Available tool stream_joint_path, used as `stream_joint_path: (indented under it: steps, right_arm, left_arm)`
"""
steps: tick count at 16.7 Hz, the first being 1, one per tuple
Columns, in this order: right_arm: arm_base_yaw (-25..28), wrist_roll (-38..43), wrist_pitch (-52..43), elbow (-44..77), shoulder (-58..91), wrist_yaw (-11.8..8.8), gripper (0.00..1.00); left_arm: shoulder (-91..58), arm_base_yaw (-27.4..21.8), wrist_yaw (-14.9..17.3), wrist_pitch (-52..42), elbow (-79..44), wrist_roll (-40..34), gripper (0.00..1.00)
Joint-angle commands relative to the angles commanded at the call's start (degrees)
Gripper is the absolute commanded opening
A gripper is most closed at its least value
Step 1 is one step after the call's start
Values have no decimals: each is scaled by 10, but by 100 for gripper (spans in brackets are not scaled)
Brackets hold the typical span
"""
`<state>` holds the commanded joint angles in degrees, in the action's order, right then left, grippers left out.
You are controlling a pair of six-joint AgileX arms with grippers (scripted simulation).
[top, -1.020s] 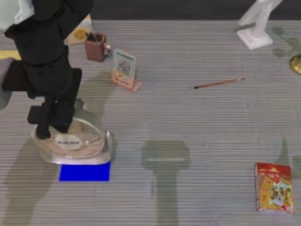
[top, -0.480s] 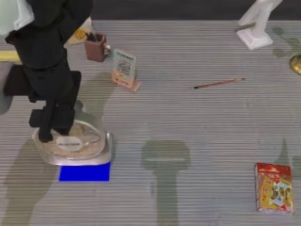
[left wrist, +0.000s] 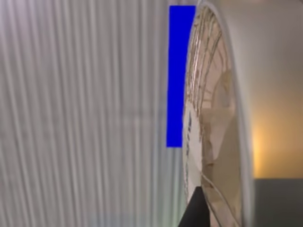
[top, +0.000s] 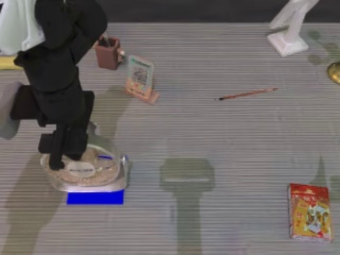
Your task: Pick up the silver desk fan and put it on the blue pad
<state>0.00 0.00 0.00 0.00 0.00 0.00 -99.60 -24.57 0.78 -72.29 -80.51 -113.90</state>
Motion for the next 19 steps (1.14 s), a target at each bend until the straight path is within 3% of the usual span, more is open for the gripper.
stream_joint_path:
  steps: [13,19]
  right_arm:
    - [0,0,0,0,0,0,100]
    - [0,0,0,0,0,0,100]
  left_arm:
    - [0,0,0,0,0,0,98]
    - [0,0,0,0,0,0,100]
